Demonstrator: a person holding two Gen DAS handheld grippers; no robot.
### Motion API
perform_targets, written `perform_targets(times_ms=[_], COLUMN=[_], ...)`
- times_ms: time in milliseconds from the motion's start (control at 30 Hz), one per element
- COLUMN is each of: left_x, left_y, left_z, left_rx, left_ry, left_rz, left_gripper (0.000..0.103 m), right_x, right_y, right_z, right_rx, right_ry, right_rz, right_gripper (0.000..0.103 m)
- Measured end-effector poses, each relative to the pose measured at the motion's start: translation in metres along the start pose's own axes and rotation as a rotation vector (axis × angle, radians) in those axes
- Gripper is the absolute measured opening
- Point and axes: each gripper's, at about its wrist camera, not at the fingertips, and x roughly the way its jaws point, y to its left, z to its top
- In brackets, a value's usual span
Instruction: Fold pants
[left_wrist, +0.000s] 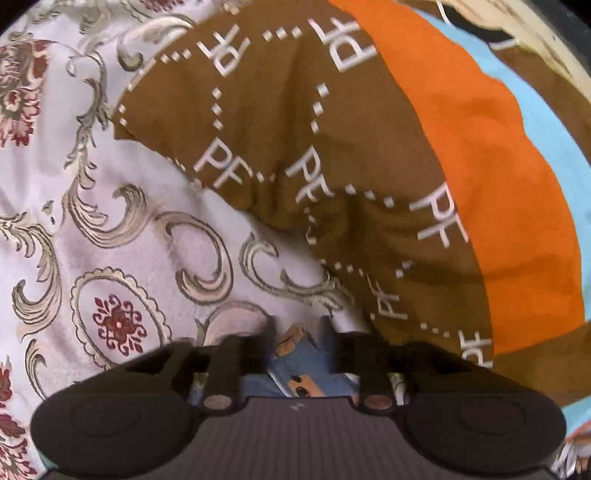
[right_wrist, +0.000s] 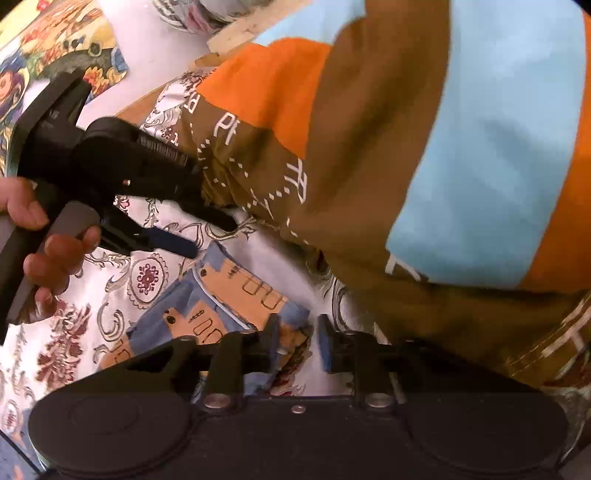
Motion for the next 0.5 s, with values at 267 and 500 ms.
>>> perform_targets(times_ms=[267,500], left_x=[-0.03,-0.076], left_y=[0.01,0.024], left_z=[-0.008,-0.027], left_rx=[-0.039,-0.077], left_ry=[-0.165,-0.337], left_rz=[0.003,0.051], left_gripper=[0.099,0.103], right_x=[-0.007,-0.015], right_y=[0.014,0.025], right_z=[-0.006,-0.012], right_rx=[-0.052,-0.072], right_ry=[-0.042,-0.041], right_rz=[0.009,0.058], right_gripper=[0.102,0.102])
